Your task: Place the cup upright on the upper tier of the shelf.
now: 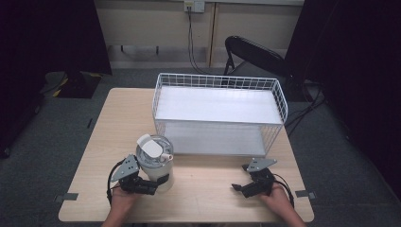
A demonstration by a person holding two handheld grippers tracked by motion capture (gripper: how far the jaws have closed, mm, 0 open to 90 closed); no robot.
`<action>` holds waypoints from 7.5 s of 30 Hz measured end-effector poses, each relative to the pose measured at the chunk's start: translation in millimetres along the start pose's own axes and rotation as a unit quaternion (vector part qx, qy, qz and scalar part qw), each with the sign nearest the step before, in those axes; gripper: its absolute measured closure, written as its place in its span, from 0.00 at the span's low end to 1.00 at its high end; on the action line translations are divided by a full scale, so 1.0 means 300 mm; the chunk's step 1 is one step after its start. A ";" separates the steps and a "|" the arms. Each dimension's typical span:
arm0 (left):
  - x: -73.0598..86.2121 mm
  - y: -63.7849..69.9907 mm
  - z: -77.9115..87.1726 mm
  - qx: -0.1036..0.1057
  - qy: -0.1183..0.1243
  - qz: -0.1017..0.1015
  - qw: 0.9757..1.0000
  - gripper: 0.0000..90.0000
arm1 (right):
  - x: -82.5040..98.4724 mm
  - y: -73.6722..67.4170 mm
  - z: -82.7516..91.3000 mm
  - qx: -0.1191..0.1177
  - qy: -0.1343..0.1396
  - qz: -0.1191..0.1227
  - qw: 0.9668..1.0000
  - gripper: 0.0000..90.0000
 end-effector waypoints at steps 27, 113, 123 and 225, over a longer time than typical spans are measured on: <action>-0.005 0.001 -0.011 -0.006 0.018 -0.012 1.000 0.11 | 0.000 0.000 0.000 0.000 0.000 -0.001 1.000 0.13; -0.463 -0.115 -0.053 -0.012 -0.005 0.050 0.999 0.11 | 0.002 -0.002 0.002 0.003 0.000 -0.003 1.000 0.13; -0.526 -0.139 -0.086 -0.013 -0.017 0.046 0.999 0.11 | 0.002 -0.002 0.002 0.003 0.000 -0.003 1.000 0.13; -0.839 -0.353 -0.486 -0.076 -0.034 0.050 0.995 0.11 | 0.005 -0.004 0.004 0.004 0.001 -0.003 1.000 0.13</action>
Point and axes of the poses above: each handheld gripper's, and its own axes: z roughly backward along the jaws, x roughly out of its underside, y roughly to its right, the point moved 1 cm from there along -z, roughly forward along the jaws, and after that the axes turned 10 degrees about -z, right-handed, at the moved point
